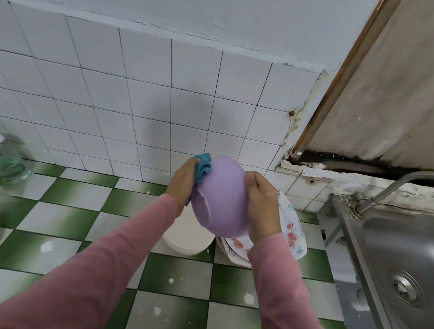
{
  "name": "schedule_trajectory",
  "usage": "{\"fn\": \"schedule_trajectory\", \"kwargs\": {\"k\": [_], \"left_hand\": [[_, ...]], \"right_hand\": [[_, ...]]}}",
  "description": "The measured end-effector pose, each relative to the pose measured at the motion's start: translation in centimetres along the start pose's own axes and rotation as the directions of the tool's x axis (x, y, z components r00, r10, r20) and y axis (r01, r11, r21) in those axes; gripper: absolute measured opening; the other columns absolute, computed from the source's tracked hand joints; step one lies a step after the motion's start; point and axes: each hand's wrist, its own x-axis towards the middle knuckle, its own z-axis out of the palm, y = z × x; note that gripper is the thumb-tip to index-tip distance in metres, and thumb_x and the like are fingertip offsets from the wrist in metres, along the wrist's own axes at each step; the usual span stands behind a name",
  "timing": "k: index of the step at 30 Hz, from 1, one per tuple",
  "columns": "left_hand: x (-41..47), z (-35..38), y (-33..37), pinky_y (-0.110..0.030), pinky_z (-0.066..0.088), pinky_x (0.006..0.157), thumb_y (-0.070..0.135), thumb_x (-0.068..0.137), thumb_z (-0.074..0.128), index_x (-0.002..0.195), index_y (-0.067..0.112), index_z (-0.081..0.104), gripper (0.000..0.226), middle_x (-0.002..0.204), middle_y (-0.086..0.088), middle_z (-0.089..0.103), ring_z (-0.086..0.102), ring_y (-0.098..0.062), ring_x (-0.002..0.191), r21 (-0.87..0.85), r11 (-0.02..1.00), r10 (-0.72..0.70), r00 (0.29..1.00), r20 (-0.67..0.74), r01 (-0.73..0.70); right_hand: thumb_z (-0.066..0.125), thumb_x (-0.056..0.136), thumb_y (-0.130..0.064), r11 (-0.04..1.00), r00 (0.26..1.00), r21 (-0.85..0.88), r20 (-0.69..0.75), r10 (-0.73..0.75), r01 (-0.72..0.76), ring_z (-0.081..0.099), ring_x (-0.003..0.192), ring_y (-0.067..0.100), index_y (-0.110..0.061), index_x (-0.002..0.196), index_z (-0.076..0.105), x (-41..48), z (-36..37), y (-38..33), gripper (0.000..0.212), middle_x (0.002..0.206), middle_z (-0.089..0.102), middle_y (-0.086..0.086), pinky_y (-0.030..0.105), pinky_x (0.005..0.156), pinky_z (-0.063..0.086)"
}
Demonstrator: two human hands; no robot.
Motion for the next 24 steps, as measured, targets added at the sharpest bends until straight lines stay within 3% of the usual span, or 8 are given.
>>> {"fn": "schedule_trajectory", "kwargs": {"k": [3, 8, 12, 15, 17, 20, 22, 24], "left_hand": [[-0.1, -0.2, -1.4, -0.024, 0.021, 0.049, 0.061, 0.087, 0.041, 0.079, 0.026, 0.056, 0.039, 0.065, 0.002, 0.048, 0.036, -0.015, 0.053, -0.13, 0.989, -0.064, 0.997, 0.043, 0.069], [-1.9, 2.2, -2.5, -0.025, 0.025, 0.051, 0.048, 0.096, 0.034, 0.081, 0.022, 0.05, 0.034, 0.067, 0.002, 0.044, 0.037, -0.016, 0.059, -0.266, 0.964, -0.054, 0.99, -0.128, 0.018], [-3.5, 4.3, -4.2, -0.023, 0.045, 0.078, 0.044, 0.102, 0.034, 0.13, 0.021, 0.051, 0.04, 0.117, -0.001, 0.058, 0.055, -0.017, 0.105, -0.273, 0.944, 0.14, 0.975, -0.175, -0.185], [-4.3, 5.2, -5.5, -0.005, 0.039, 0.092, 0.033, 0.106, 0.031, 0.147, 0.02, 0.036, 0.043, 0.142, -0.001, 0.044, 0.045, -0.012, 0.127, -0.018, 0.916, 0.393, 0.908, -0.146, -0.4], [-4.2, 5.3, -5.9, -0.005, 0.025, 0.107, 0.04, 0.102, 0.03, 0.148, 0.021, 0.033, 0.051, 0.153, 0.0, 0.034, 0.033, -0.009, 0.138, 0.194, 0.823, 0.557, 0.826, -0.085, -0.534], [-3.6, 4.9, -5.9, -0.03, 0.019, 0.121, 0.038, 0.1, 0.032, 0.147, 0.016, 0.038, 0.052, 0.155, -0.003, 0.034, 0.027, -0.02, 0.146, 0.465, 0.562, 0.747, 0.661, 0.069, -0.684], [-3.6, 5.0, -5.5, -0.045, 0.02, 0.121, 0.036, 0.099, 0.036, 0.143, 0.015, 0.045, 0.05, 0.152, -0.004, 0.041, 0.028, -0.025, 0.145, 0.601, 0.341, 0.808, 0.552, 0.205, -0.722], [-3.4, 5.4, -4.6, -0.049, 0.021, 0.12, 0.038, 0.098, 0.038, 0.14, 0.019, 0.051, 0.048, 0.147, -0.002, 0.048, 0.034, -0.024, 0.142, 0.659, 0.215, 0.787, 0.527, 0.32, -0.72]], "right_hand": [[0.047, 0.104, -0.013, 0.929, 0.989, 0.358, -0.078, 0.125, -0.089, 0.05, 0.069, 0.012, -0.022, 0.069, 0.061, 0.0, -0.4, 0.1, 0.038, 0.069, 0.06, -0.009, 0.027, 0.067, 0.04], [0.041, 0.105, -0.02, 0.634, 0.941, 0.74, -0.006, 0.338, -0.223, 0.063, 0.099, 0.022, -0.015, 0.115, 0.06, -0.1, -0.2, 1.4, 0.022, 0.113, 0.067, 0.006, 0.04, 0.082, 0.053], [0.04, 0.106, -0.019, 0.498, 0.921, 0.838, 0.014, 0.388, -0.223, 0.061, 0.107, 0.028, -0.01, 0.138, 0.05, 0.3, -0.3, 1.6, 0.035, 0.13, 0.061, 0.014, 0.043, 0.083, 0.054], [0.041, 0.105, -0.018, 0.475, 0.923, 0.855, 0.012, 0.386, -0.21, 0.065, 0.1, 0.025, -0.011, 0.142, 0.047, 0.6, -0.3, 1.5, 0.038, 0.131, 0.061, 0.014, 0.037, 0.071, 0.059], [0.043, 0.105, -0.022, 0.495, 0.92, 0.838, 0.019, 0.393, -0.228, 0.065, 0.105, 0.029, -0.013, 0.14, 0.047, 0.7, -0.3, 1.7, 0.037, 0.134, 0.061, 0.015, 0.042, 0.075, 0.06], [0.047, 0.101, -0.025, 0.524, 0.909, 0.8, 0.063, 0.411, -0.293, 0.058, 0.12, 0.04, -0.014, 0.138, 0.048, 0.6, -0.6, 2.1, 0.039, 0.135, 0.059, 0.019, 0.06, 0.095, 0.051], [0.05, 0.099, -0.028, 0.561, 0.903, 0.749, 0.115, 0.414, -0.352, 0.057, 0.123, 0.041, -0.013, 0.129, 0.052, 0.0, -0.9, 2.2, 0.034, 0.136, 0.056, 0.023, 0.058, 0.097, 0.051], [0.049, 0.102, -0.031, 0.649, 0.904, 0.653, 0.14, 0.403, -0.39, 0.061, 0.118, 0.035, -0.012, 0.124, 0.056, -0.7, -1.3, 2.3, 0.03, 0.13, 0.06, 0.02, 0.047, 0.091, 0.057]]}}
